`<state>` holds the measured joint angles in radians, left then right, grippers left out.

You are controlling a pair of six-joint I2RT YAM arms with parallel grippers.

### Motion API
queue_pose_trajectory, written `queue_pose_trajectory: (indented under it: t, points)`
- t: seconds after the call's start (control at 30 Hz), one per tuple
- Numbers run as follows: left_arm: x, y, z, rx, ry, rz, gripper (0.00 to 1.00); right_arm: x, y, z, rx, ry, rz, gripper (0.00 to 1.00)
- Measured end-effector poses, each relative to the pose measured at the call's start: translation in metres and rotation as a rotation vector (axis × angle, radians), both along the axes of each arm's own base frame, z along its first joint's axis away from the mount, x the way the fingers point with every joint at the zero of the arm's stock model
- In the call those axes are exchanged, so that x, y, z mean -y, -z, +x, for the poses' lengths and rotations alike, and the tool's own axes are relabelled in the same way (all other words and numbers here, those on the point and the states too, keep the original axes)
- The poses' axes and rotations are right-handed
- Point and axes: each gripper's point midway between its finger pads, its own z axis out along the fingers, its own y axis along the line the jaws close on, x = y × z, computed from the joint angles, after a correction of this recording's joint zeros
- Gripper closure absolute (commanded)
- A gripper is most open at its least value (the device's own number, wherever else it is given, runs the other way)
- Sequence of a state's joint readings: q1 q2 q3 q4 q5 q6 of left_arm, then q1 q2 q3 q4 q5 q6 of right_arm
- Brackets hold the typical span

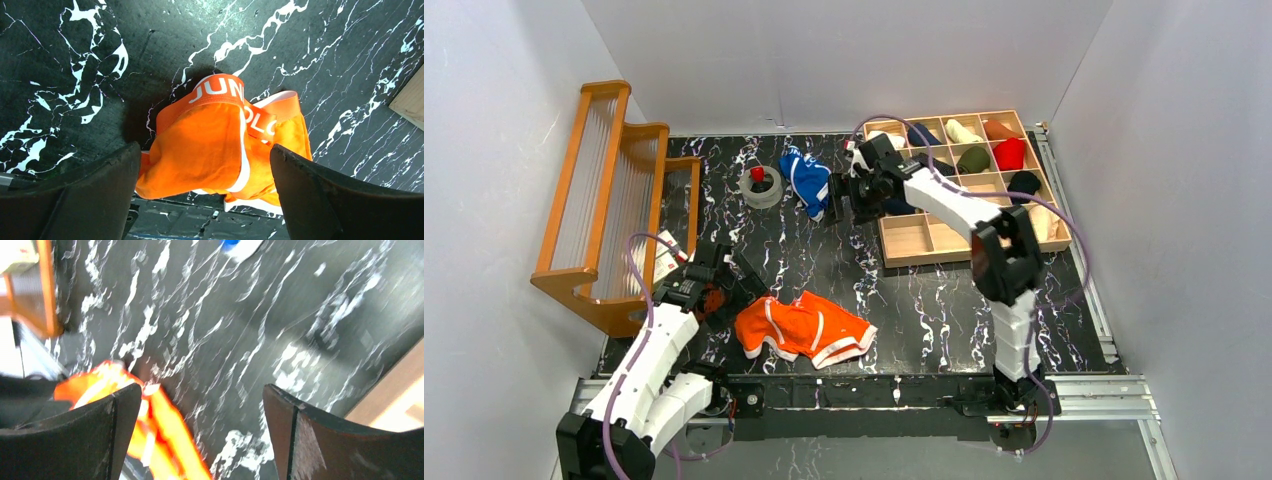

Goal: Roll the underwear
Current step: Move the underwear to the corner of the board, then flatten out the underwear at the center of the board.

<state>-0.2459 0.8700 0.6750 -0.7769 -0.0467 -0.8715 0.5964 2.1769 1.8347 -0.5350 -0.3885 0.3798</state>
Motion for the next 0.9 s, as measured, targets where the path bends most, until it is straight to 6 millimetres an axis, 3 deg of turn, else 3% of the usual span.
queue_pose_trajectory:
  t: [0.17,0.23,0.3,0.43,0.53,0.6,0.67,0.8,0.9]
  points:
    - [-0.002,0.007,-0.002,-0.002,-0.002,0.006,0.02,0.020,-0.063,-0.070,0.056,0.038,0.028,0.01]
    - [-0.002,0.008,0.000,-0.004,-0.004,0.007,0.02,0.035,-0.079,-0.083,0.064,0.090,0.045,0.09]
    - [-0.003,0.010,0.002,-0.010,-0.005,0.011,0.02,0.044,-0.081,-0.090,0.055,0.121,0.052,0.18]
    - [-0.009,0.017,0.006,-0.037,-0.018,0.025,0.02,0.066,-0.039,-0.124,-0.075,0.186,-0.007,0.31]
    - [-0.010,0.020,0.012,-0.040,-0.022,0.015,0.02,0.086,0.012,-0.169,-0.235,0.205,-0.093,0.36]
    - [-0.009,0.021,0.014,-0.046,-0.017,-0.002,0.02,0.096,0.035,-0.196,-0.322,0.209,-0.139,0.36]
    - [-0.005,0.022,0.016,-0.050,-0.006,-0.019,0.02,0.096,0.042,-0.212,-0.368,0.197,-0.155,0.36]
    - [0.000,0.022,0.019,-0.036,0.009,-0.051,0.02,0.081,0.040,-0.224,-0.379,0.154,-0.133,0.37]
    - [0.002,0.026,0.018,-0.042,0.012,-0.067,0.02,0.074,0.050,-0.232,-0.408,0.138,-0.150,0.37]
